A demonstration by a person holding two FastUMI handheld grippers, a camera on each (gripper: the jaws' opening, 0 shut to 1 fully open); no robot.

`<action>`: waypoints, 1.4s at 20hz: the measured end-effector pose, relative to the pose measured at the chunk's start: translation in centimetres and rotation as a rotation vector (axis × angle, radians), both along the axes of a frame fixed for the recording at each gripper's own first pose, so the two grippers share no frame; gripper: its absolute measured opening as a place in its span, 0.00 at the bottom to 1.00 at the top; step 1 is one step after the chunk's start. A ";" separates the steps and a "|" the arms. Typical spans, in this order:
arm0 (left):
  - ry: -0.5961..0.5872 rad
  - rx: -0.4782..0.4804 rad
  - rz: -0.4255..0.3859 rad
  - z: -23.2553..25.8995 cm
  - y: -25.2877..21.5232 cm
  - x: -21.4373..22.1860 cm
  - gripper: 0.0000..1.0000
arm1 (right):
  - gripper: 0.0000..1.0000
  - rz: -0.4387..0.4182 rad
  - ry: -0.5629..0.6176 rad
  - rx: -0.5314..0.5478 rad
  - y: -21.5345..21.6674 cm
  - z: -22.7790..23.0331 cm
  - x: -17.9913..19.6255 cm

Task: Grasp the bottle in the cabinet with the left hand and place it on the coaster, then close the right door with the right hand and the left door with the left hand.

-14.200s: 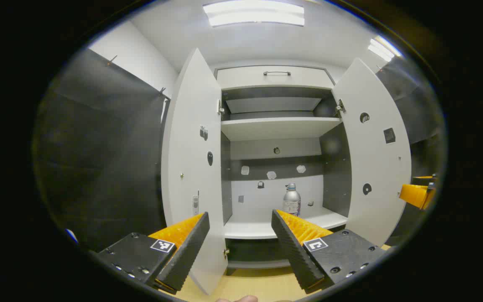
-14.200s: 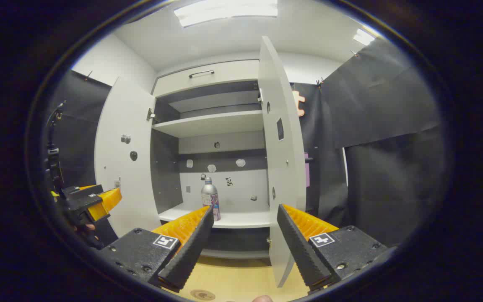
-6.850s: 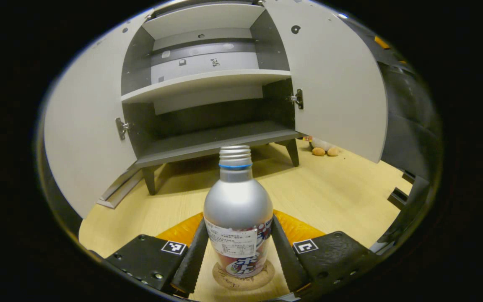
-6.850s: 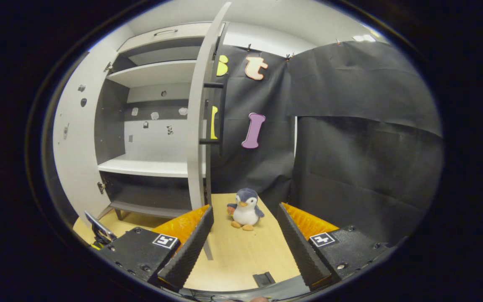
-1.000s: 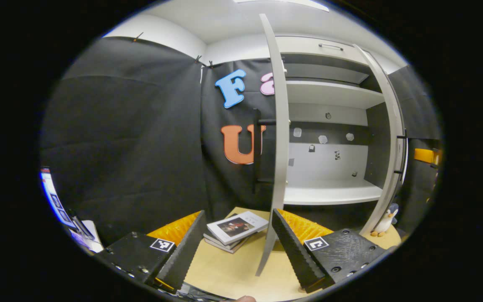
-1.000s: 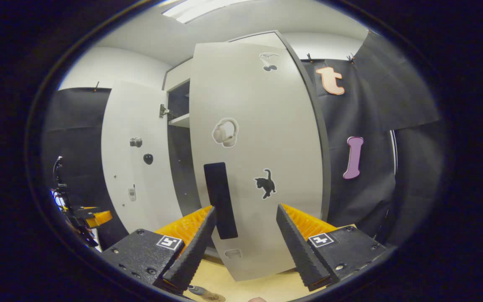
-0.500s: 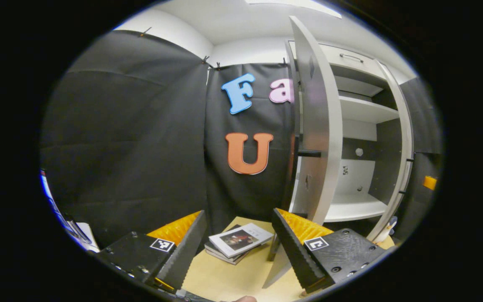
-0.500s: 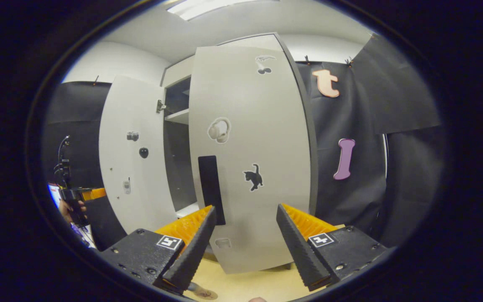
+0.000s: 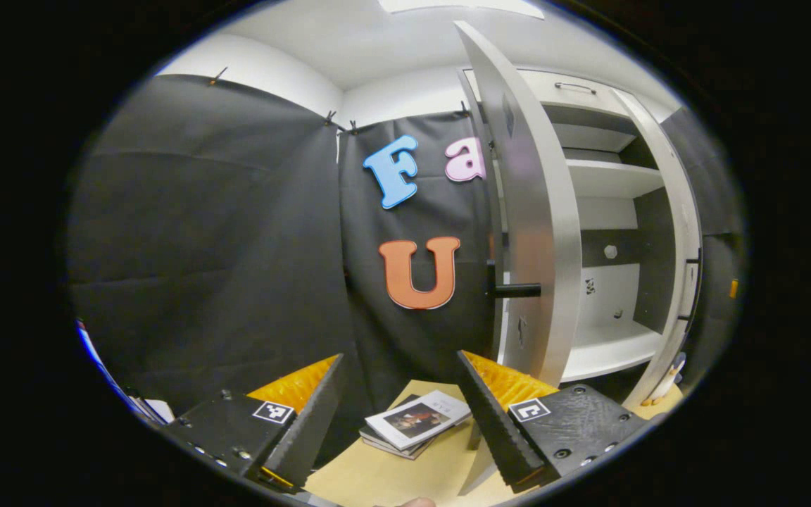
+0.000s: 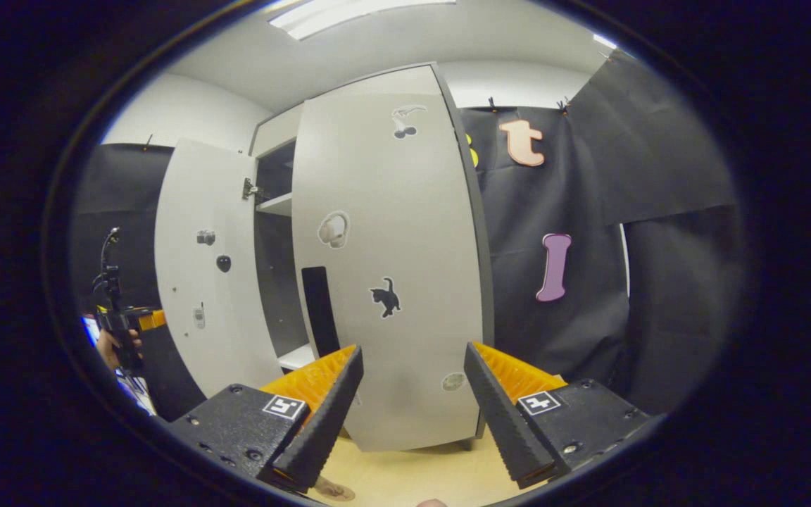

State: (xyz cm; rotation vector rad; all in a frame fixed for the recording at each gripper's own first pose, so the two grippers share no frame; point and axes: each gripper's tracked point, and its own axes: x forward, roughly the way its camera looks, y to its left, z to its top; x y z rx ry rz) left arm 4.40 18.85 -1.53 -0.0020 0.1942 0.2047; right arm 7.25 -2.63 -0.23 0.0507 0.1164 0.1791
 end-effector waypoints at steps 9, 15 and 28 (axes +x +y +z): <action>0.026 -0.008 -0.105 0.2 -2.6 -0.2 0.89 | 0.95 0.017 0.007 0.005 -0.4 -0.5 0.0; 0.022 -0.020 -0.184 0.3 -5.9 -0.5 0.89 | 0.95 0.015 0.002 0.012 -0.9 -0.3 -0.1; -0.017 -0.059 -0.252 0.3 -11.3 0.0 0.92 | 0.95 0.005 -0.011 0.013 -1.8 -0.2 -0.2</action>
